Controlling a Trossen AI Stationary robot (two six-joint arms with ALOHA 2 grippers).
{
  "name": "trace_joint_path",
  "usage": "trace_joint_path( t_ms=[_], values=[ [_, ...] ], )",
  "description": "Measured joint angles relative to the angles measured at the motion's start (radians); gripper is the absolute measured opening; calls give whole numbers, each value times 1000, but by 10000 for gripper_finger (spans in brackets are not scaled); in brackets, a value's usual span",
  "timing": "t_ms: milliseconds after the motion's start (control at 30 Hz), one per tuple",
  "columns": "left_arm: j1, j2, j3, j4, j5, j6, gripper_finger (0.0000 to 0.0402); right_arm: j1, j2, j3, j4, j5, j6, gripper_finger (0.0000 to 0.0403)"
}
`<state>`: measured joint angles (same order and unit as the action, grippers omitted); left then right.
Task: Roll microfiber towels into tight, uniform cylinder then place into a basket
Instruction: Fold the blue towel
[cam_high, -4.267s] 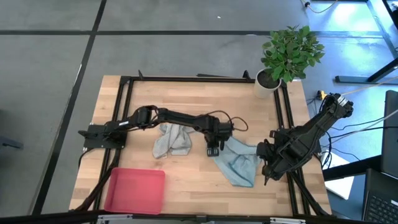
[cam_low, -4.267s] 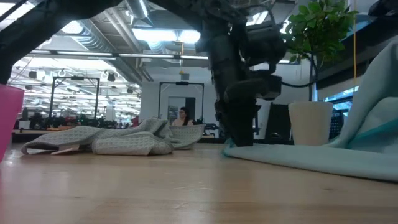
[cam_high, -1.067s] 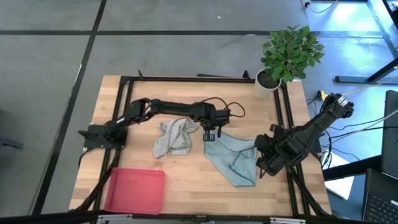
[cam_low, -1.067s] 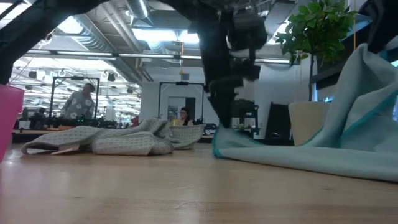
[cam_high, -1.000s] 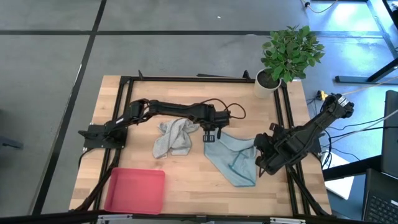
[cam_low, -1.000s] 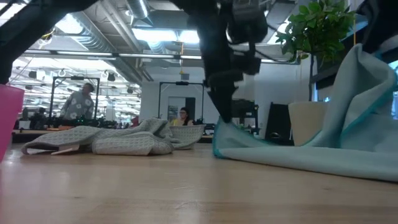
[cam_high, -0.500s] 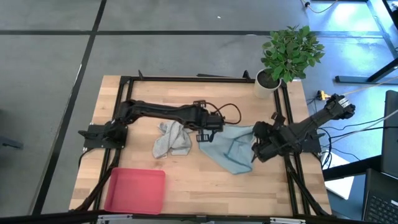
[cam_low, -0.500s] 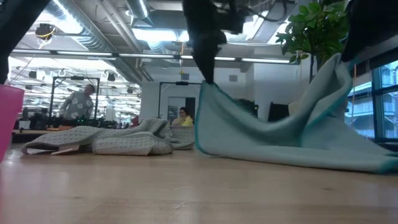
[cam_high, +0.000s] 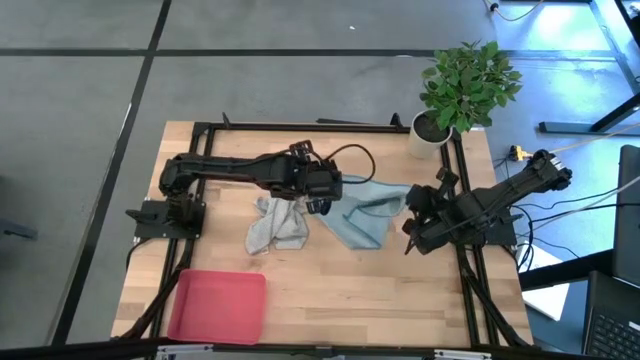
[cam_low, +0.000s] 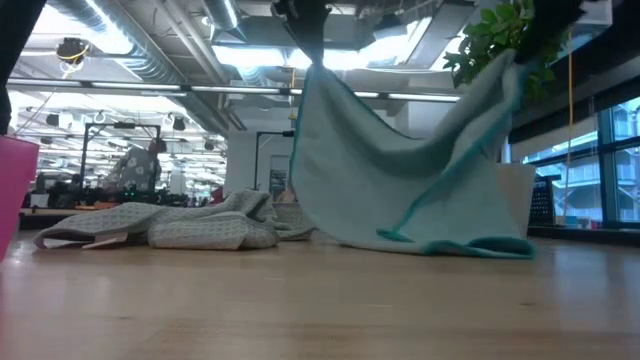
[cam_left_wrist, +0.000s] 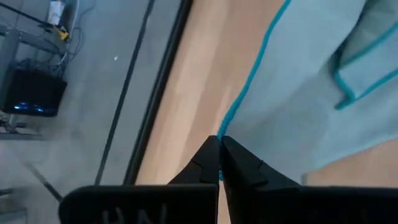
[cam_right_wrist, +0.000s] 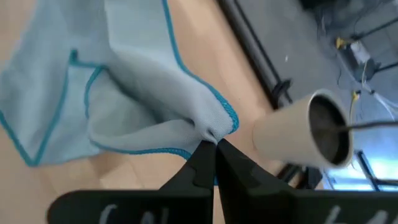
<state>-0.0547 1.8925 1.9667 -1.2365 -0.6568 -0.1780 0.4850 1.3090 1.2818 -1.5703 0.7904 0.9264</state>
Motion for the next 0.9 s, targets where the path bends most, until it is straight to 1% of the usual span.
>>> trace_joint_path(
  t_ms=[167,233,700,767,900],
  values=[
    [-7,0,0,-3,-44,-22,0,0,-1,33,9,138,-15,10],
    [-7,9,0,-3,-45,-16,0,0,-1,33,11,166,-16,10],
    [-7,10,0,-21,-48,3,0,-18,-3,33,16,151,-11,10],
    [-9,10,0,-21,-35,4,0,-18,-3,36,14,150,-11,10],
    [-18,-10,0,-36,-28,25,0,-18,-3,87,13,151,-28,10]
  ],
)
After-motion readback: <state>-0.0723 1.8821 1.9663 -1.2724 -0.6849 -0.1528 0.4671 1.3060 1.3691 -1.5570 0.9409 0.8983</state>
